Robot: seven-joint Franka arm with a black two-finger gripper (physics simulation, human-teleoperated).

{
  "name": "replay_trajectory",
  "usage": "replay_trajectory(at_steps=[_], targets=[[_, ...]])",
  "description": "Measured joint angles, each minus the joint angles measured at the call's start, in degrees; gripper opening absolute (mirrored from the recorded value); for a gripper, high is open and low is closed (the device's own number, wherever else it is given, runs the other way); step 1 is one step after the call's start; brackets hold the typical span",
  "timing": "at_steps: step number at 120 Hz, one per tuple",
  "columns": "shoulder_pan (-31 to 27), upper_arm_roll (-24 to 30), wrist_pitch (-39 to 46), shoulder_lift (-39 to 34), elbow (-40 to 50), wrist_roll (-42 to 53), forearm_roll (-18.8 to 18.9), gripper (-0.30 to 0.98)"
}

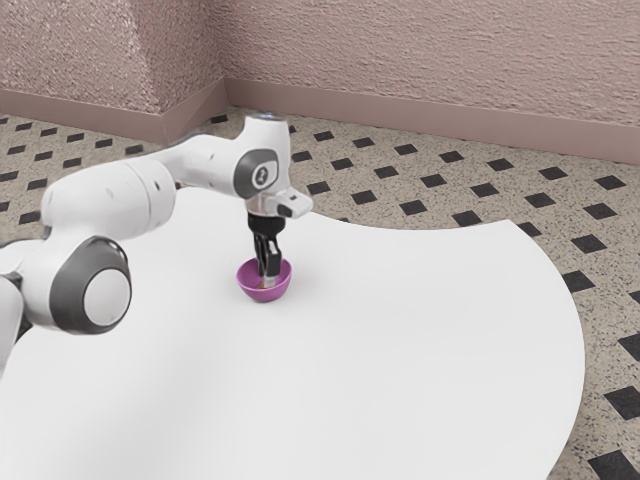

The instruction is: Take strawberry from the bowl

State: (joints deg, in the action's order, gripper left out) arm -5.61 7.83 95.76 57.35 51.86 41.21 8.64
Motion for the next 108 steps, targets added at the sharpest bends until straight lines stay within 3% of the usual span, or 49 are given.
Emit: replay_trajectory(at_steps=[52,80,108], targets=[[-1.0,0.3,0.6,0.8,0.4,-0.6,0.1,0.37],[-1.1,0.4,2.1,0.8,0.4,-2.0,0.1,0.29],[-1.1,1.1,3.7,1.1,0.6,-4.2,-0.4,0.33]])
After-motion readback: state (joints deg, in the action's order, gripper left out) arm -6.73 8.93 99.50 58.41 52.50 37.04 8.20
